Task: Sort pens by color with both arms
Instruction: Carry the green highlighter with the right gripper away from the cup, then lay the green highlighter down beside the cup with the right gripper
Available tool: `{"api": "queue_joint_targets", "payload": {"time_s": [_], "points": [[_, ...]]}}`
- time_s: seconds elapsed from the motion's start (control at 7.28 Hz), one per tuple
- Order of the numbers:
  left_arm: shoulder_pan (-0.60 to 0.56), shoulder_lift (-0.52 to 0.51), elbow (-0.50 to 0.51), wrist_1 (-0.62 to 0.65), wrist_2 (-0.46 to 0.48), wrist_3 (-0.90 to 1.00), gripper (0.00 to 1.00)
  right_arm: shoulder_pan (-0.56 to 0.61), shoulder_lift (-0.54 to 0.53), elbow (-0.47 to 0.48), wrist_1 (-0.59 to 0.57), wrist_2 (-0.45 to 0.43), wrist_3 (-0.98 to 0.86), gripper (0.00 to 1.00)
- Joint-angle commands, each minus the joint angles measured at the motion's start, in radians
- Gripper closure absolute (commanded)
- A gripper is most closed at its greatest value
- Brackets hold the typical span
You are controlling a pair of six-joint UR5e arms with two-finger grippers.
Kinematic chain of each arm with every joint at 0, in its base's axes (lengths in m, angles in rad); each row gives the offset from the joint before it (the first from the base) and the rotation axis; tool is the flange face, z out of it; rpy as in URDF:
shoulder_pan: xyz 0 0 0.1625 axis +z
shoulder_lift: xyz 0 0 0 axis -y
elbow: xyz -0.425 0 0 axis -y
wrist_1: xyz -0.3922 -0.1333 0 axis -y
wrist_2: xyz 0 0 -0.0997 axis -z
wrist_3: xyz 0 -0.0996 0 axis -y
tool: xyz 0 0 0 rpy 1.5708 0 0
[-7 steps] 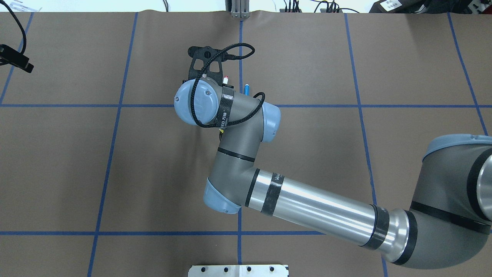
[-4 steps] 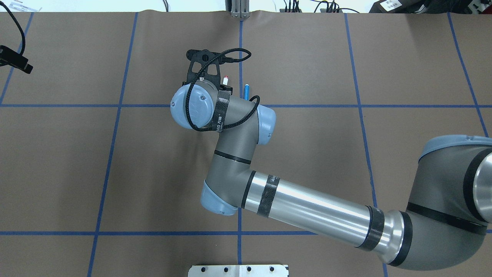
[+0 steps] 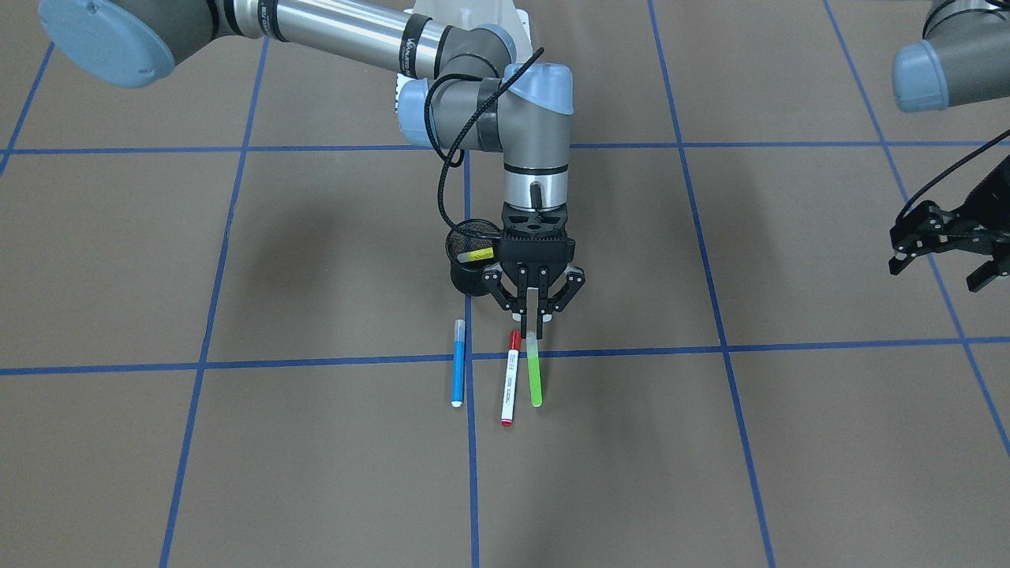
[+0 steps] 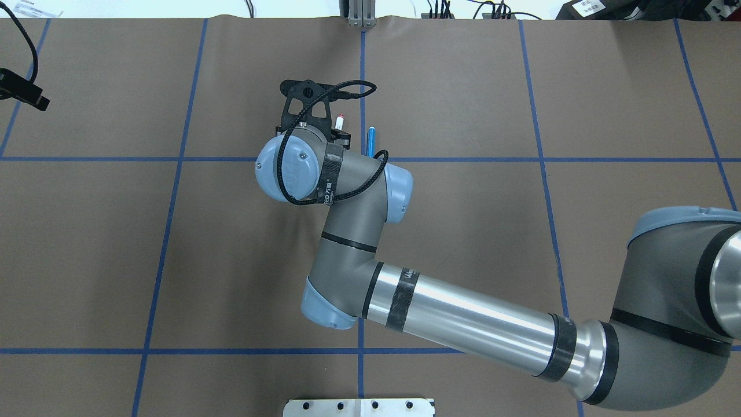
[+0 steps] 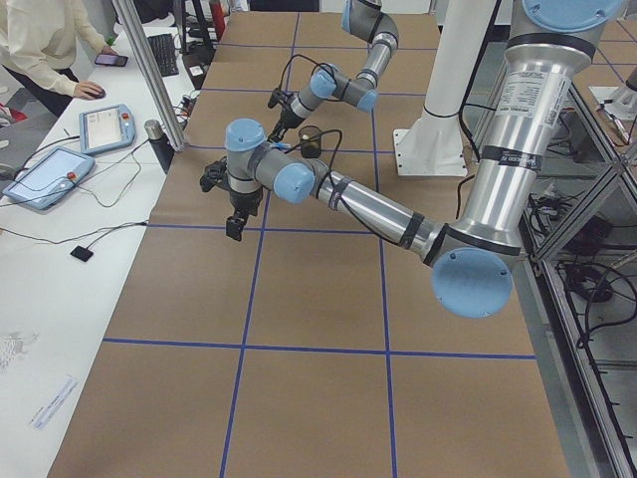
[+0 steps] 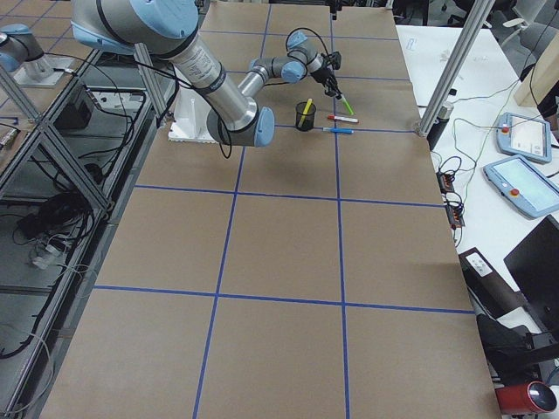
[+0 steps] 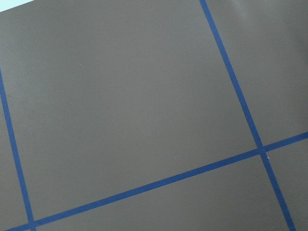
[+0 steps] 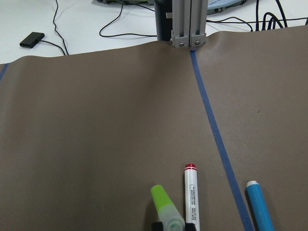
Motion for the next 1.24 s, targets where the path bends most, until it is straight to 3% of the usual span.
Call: {"api": "queue_joint_targets", "payload": {"time_s": [0.0, 0.14, 0.27, 0.55, 0.69, 0.82, 1.1], "points": [[0.000, 0.000, 0.000, 0.000, 0.000, -0.002, 0.01, -0.006, -0.001, -0.003, -0.001, -0.007, 0.001, 0.58], [0.000, 0.000, 0.000, 0.000, 0.000, 0.000, 0.01, -0.007, -0.002, -0.003, -0.001, -0.007, 0.001, 0.39], [0.000, 0.000, 0.001, 0.000, 0.000, -0.003, 0.01, -0.007, -0.004, -0.003, -0.001, -0.007, 0.001, 0.30], [0.005, -0.009, 0.000, 0.002, 0.000, -0.053, 0.01, -0.006, -0.008, -0.001, 0.000, -0.004, -0.005, 0.23], [0.011, -0.041, 0.000, 0.012, 0.000, -0.207, 0.01, -0.001, -0.014, 0.008, 0.003, 0.007, -0.011, 0.18], [0.064, -0.108, -0.005, 0.015, 0.006, -0.418, 0.01, 0.020, -0.071, 0.058, 0.032, 0.067, -0.057, 0.02], [0.182, -0.219, -0.016, 0.041, 0.015, -0.701, 0.01, 0.092, -0.285, 0.239, 0.092, 0.257, -0.197, 0.01]]}}
